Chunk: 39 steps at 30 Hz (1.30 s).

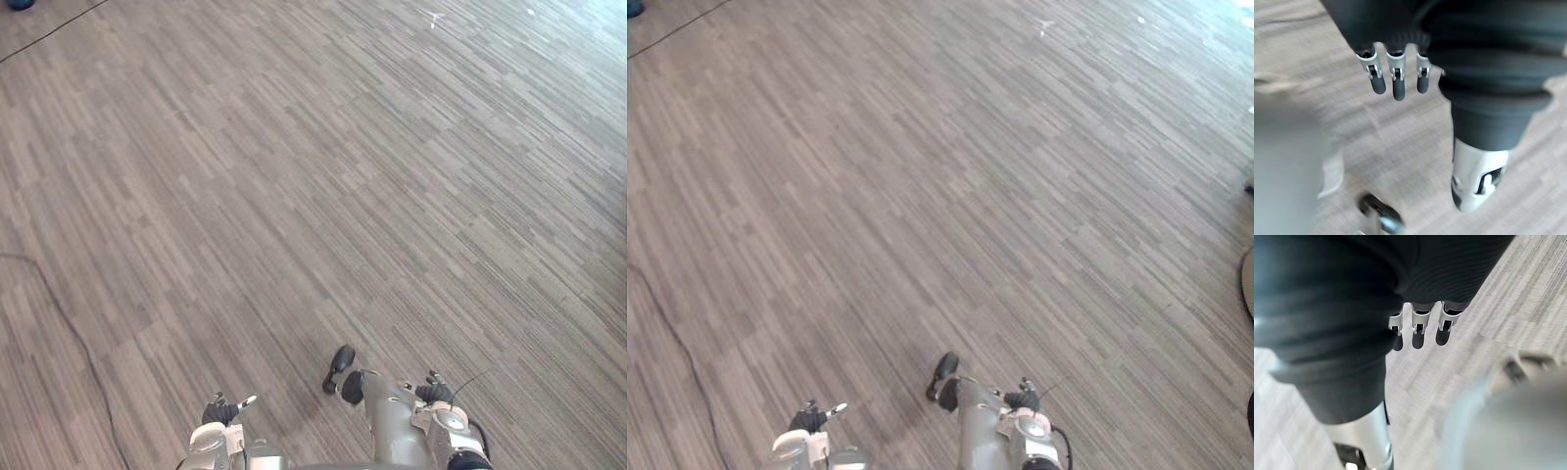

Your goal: Pick up cushions and gather them together orderly.

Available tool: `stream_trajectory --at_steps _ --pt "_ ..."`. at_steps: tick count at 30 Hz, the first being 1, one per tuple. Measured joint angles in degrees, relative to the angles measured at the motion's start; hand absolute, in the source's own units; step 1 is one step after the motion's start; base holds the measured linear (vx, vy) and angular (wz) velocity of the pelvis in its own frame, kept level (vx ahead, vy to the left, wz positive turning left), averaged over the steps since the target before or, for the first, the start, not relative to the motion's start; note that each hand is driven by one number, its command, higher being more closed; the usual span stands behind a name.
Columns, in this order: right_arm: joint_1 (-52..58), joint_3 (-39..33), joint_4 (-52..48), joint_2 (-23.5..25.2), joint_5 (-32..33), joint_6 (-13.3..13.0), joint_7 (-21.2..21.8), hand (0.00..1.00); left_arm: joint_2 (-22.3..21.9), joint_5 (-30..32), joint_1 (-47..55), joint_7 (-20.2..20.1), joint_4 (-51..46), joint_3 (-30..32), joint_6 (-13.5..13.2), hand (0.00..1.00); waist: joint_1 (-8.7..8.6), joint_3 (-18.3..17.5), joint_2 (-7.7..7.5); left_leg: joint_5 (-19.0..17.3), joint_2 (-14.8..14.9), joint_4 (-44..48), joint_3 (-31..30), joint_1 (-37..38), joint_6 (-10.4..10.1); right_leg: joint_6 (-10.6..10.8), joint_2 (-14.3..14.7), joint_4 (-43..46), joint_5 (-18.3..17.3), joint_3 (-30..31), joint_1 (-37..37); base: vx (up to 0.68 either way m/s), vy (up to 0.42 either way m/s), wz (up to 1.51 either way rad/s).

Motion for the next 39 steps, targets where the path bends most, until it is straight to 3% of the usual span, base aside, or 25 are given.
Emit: stream_trajectory --at_steps 1,4,6,7,9,10,11,12,13,14,15,16,18,21,23,25,26,27,28,30,31,32,34,36,39 --pt "0.6 0.8 -0.1 0.5 0.1 0.2 -0.2 0.0 0.3 0.1 0.1 -0.1 -1.5 0.3 -0.1 0.0 0.58 0.4 -0.98 -2.9 0.1 5.1 0.0 -3.6 0.1 0.7 0.7 -1.1 -2.2 2.3 5.1 0.61 -0.021 -0.65" --pt "1.2 3.3 1.1 0.8 0.2 0.6 -0.2 0.0 1.8 -0.4 0.1 -0.3 -2.9 -0.2 -0.8 0.0 1.55 -0.3 -3.13 -7.1 -3.1 -1.1 0.6 -12.9 2.6 2.3 0.8 -7.1 -3.5 7.2 13.1 0.57 0.016 -0.72" --pt "0.2 3.7 2.6 1.0 0.3 1.0 -0.2 0.0 2.0 -1.3 0.3 -0.2 -4.5 0.7 -1.5 0.0 3.3 -0.4 -3.67 -7.5 -7.5 -21.2 -1.2 -19.7 2.8 4.3 -0.1 -11.3 -4.1 12.6 19.1 0.66 0.152 -1.28" --pt "0.1 3.4 3.2 1.0 0.4 0.9 -0.2 0.0 2.0 -1.7 0.5 -0.2 -4.7 0.9 -1.7 0.0 3.63 -0.4 -3.82 -3.9 -11.6 -34.9 -5.1 -21.3 0.9 6.1 -1.7 -12.1 -5.4 15.6 21.4 0.59 0.249 -1.1" --pt "0.4 3.7 5.2 0.3 0.3 0.8 -0.2 0.0 1.9 -2.1 2.0 -0.1 -4.5 0.5 -1.7 0.0 4.5 -1.2 -2.53 2.2 -13.8 -49.8 -11.0 -21.6 -3.5 9.2 -2.3 -13.3 -7.8 20.9 24.2 0.68 0.384 -1.52" --pt "0.4 3.9 5.9 0.4 0.3 0.8 -0.3 0.0 2.5 -2.2 3.1 -0.1 -3.0 0.4 -1.6 0.0 5.28 -1.8 -3.01 7.8 -15.0 -45.4 -12.5 -21.4 -1.6 10.5 -3.7 -13.3 -8.9 24.6 26.1 0.68 0.427 -1.57" --pt "0.7 3.9 5.9 1.2 0.2 0.8 -0.3 0.0 3.3 -2.2 3.7 -0.1 -2.2 1.0 -1.4 0.0 5.4 -2.4 -4.18 8.0 -15.6 -42.4 -13.1 -21.8 -0.8 10.2 -5.0 -12.9 -9.3 26.1 26.7 0.72 0.421 -1.24" --pt "1.4 3.6 5.3 2.6 0.1 0.5 -0.3 0.0 4.5 -2.2 4.0 -0.1 -1.6 1.2 -1.0 0.0 5.12 -3.4 -6.04 2.4 -15.9 -36.4 -11.7 -23.4 1.2 10.0 -6.9 -8.5 -9.1 26.9 24.9 0.56 0.314 -0.76" --pt "1.7 3.3 5.0 3.0 0.1 0.4 -0.3 0.0 4.8 -2.2 4.0 0.0 -0.7 1.1 -1.1 0.0 5.23 -3.6 -6.87 0.3 -16.0 -34.4 -10.1 -22.8 2.0 10.9 -8.3 -2.6 -8.8 27.1 22.8 0.8 0.458 -0.83" --pt "1.3 3.3 4.8 3.3 -0.1 0.5 -0.1 0.0 5.4 -2.2 4.0 0.3 0.9 0.8 -0.9 0.0 5.3 -3.0 -8.13 -2.7 -17.0 -33.7 -7.4 -19.0 3.3 13.9 -11.0 10.5 -6.8 27.2 18.3 0.52 0.31 -0.58" --pt "1.3 3.3 4.7 3.5 -0.1 0.4 -0.1 0.0 5.7 -2.2 4.0 0.5 1.5 0.8 -0.6 0.0 5.18 -2.9 -8.39 -3.6 -17.6 -33.9 -6.5 -17.2 3.6 15.4 -12.4 15.5 -5.1 26.8 16.3 0.75 0.394 -0.46" --pt "0.9 3.4 4.5 3.3 -0.1 0.1 0.0 0.0 6.4 -1.9 4.0 0.6 2.6 -0.3 0.7 0.0 3.56 -2.4 -8.17 -6.3 -19.1 -35.6 -5.5 -11.1 4.6 16.5 -15.6 28.8 -4.3 23.0 12.6 0.6 0.228 -0.2" --pt "0.1 4.2 4.4 2.7 -0.2 -0.2 0.3 0.0 6.7 -1.0 4.4 0.4 3.0 -2.8 0.7 0.0 2.35 -2.4 -6.77 -7.2 -19.0 -41.4 -3.8 -2.3 5.0 14.0 -16.5 33.5 -5.8 15.8 8.5 0.64 0.212 -0.3" --pt "-2.0 4.8 4.0 1.5 -2.0 -0.7 0.6 0.0 6.5 -0.3 3.2 0.1 3.2 -6.0 0.6 0.0 1.37 -2.1 -4.1 -6.7 -17.5 -51.9 0.1 7.5 4.1 10.8 -14.1 21.1 -7.1 1.4 -1.1 0.56 0.144 -0.52" --pt "-2.7 5.2 3.9 0.3 -2.3 -0.7 0.8 0.0 6.6 0.2 1.5 -0.1 3.3 -7.3 0.6 0.0 -0.08 -1.8 -3.84 -6.7 -17.6 -56.0 0.9 11.7 4.1 10.2 -9.4 3.2 -1.2 -2.6 -5.9 0.54 0.068 -0.05" --pt "-1.8 4.9 4.1 -0.1 -1.9 -0.3 0.9 0.0 6.1 1.4 0.8 -0.3 3.2 -7.9 0.4 0.0 -1.69 -1.6 -5.41 -6.8 -20.2 -58.6 1.6 16.3 3.6 10.4 -7.3 -11.3 6.4 -3.1 -6.9 0.7 -0.01 0.3" --pt "-1.6 4.5 4.0 -0.7 -2.0 -0.3 1.1 0.0 5.5 2.1 1.0 -0.4 3.4 -8.3 0.3 0.0 -2.06 -2.0 -5.67 -7.9 -21.2 -58.8 1.5 19.8 1.2 4.4 -6.9 -11.5 12.1 -1.2 -6.7 0.83 -0.029 0.05" --pt "-1.8 4.3 4.0 -1.4 -2.2 -0.3 1.1 0.0 4.6 2.3 0.9 -0.5 3.3 -8.2 0.2 0.0 -2.3 -2.1 -4.27 -8.0 -20.3 -58.8 1.7 21.2 1.2 2.8 -6.3 -9.2 13.8 -1.0 -6.7 0.7 -0.052 -0.32" --pt "-2.0 3.6 3.9 -1.6 -2.3 -0.3 1.2 0.0 3.6 2.8 1.2 -1.0 3.2 -8.2 -0.1 0.0 -1.77 -3.0 -2.03 -6.9 -18.2 -55.6 1.9 21.3 -0.7 0.6 -5.7 -4.0 11.6 -0.6 -8.0 0.7 -0.074 -0.47" --pt "-2.0 3.3 3.4 -1.6 -2.3 0.0 1.5 0.0 2.8 3.5 1.1 -1.1 3.2 -7.9 -0.2 0.0 -2.25 -3.2 -0.24 -2.5 -13.0 -36.3 -1.5 14.3 -4.1 0.8 -3.9 -1.0 6.5 -0.7 -6.1 0.73 -0.159 -0.35" --pt "-2.0 3.4 3.4 -1.5 -2.3 0.2 1.5 0.0 2.5 3.5 1.0 -1.3 3.1 -7.1 -0.2 0.0 -2.32 -3.0 0.08 0.0 -11.4 -29.9 -2.8 11.8 -4.2 0.8 -3.3 -1.4 5.6 -0.5 -4.8 0.78 -0.124 -0.23" --pt "-1.7 3.4 3.4 -1.6 -2.3 0.8 1.3 0.0 1.7 3.4 1.0 -1.3 2.7 -5.3 -0.2 0.0 -2.34 -2.6 0.7 2.0 -7.1 -11.5 -5.2 5.0 -4.8 0.9 -0.8 -3.1 3.7 0.2 0.5 0.5 -0.04 -0.22" --pt "-0.6 3.7 2.9 -1.2 -2.2 1.0 1.1 0.0 1.0 3.4 1.0 -1.4 1.8 -3.7 -0.3 0.0 -2.07 -2.1 0.25 -1.5 -4.3 -0.6 -4.2 0.3 -3.6 1.5 0.8 -5.9 1.6 1.6 7.6 0.61 -0.049 -0.2" --pt "-0.1 4.5 4.4 -0.2 -2.1 0.9 1.0 0.0 2.3 3.2 1.0 -1.4 -0.3 -3.9 -1.3 0.0 -0.84 -2.3 -2.15 -7.0 -5.2 -3.6 -1.7 -7.5 0.0 2.9 0.8 -10.7 0.1 4.9 16.3 0.57 -0.043 -0.41" --pt "-0.9 5.0 5.1 0.3 -1.7 1.0 0.8 0.0 2.3 2.1 1.0 -1.3 -2.3 -3.7 -1.8 0.0 0.61 -2.0 -2.58 -8.8 -9.5 -22.9 -2.5 -15.6 2.2 5.6 -0.5 -13.9 -1.2 9.1 21.1 0.46 0.094 -0.8"
